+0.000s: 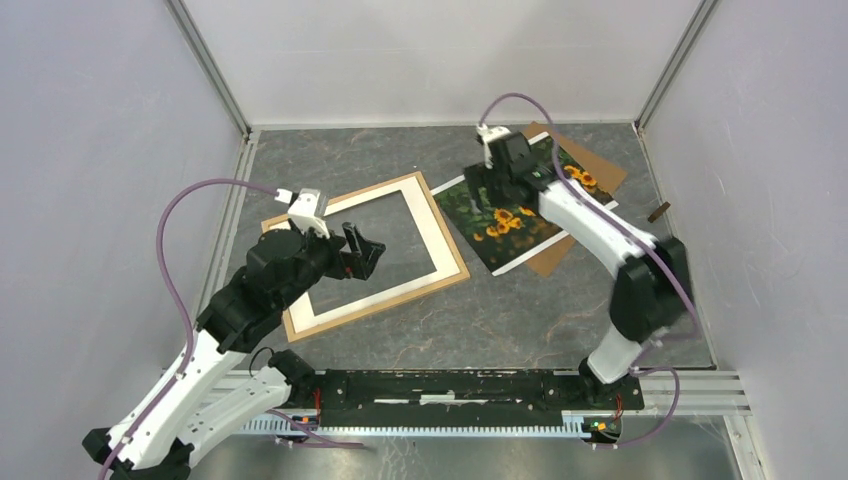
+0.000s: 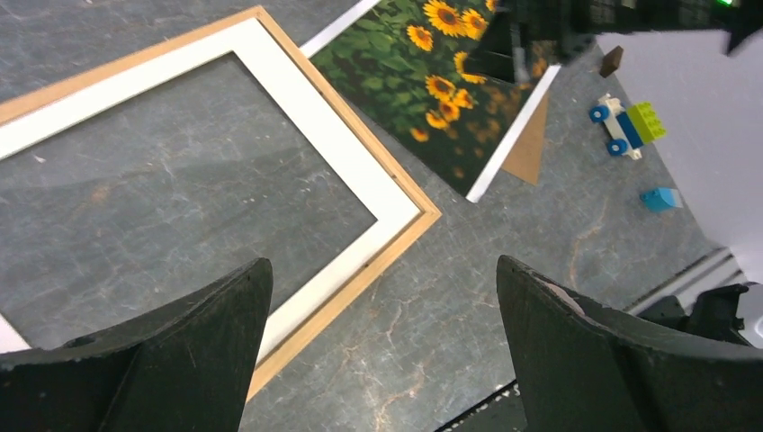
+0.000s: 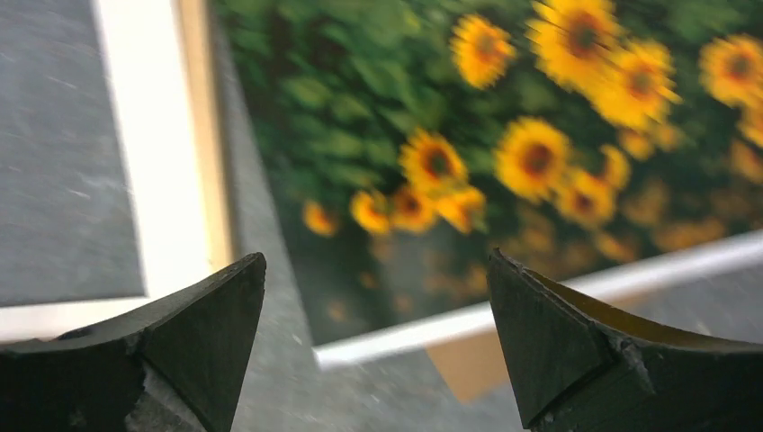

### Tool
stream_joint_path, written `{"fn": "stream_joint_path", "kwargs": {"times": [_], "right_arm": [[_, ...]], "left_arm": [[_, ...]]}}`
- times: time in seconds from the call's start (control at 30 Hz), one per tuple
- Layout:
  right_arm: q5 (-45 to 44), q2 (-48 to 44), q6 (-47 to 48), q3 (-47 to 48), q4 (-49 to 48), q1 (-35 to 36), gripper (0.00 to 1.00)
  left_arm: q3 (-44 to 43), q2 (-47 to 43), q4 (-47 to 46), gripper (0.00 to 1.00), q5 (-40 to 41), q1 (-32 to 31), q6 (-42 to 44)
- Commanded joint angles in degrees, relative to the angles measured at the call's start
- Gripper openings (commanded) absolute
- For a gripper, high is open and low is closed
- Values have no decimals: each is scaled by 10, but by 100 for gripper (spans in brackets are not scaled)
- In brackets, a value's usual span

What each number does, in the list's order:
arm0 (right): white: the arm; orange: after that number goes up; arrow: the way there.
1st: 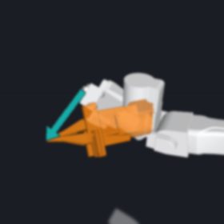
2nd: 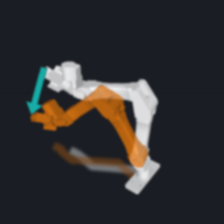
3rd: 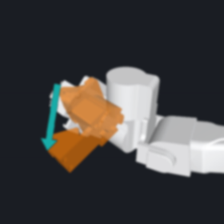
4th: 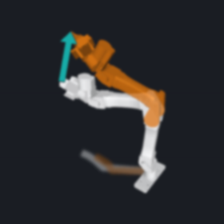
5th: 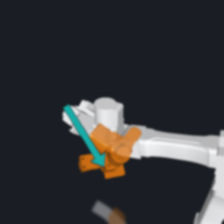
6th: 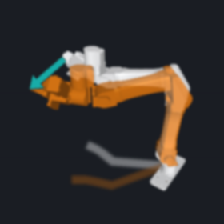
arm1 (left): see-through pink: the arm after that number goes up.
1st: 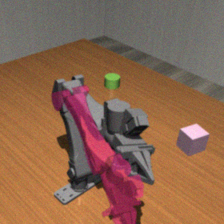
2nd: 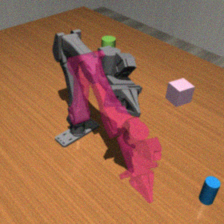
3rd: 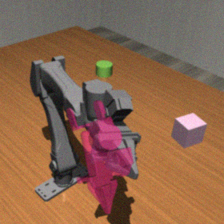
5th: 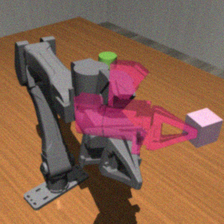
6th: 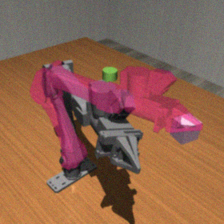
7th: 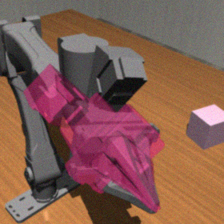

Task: Put the photo into the frame

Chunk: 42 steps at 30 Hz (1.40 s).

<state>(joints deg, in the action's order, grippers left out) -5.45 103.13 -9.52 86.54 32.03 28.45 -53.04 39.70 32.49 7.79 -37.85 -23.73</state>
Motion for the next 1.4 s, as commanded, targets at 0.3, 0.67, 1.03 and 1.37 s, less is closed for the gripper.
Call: {"fn": "stream_joint_path", "kwargs": {"times": [0.3,0.67,1.03,1.37], "right_arm": [[220,-149,-91,-300,-365,28,98],[214,157,-364,-124,-740,68,82],[192,404,-379,203,-638,80,72],[173,443,-366,201,-628,84,66]], "left_arm": [[65,-38,-104,100,-64,-1,-104],[84,-117,-77,100,-101,-1,-135],[88,-152,-30,100,-50,-1,-77],[105,-142,-47,100,-50,-1,-72]]}}
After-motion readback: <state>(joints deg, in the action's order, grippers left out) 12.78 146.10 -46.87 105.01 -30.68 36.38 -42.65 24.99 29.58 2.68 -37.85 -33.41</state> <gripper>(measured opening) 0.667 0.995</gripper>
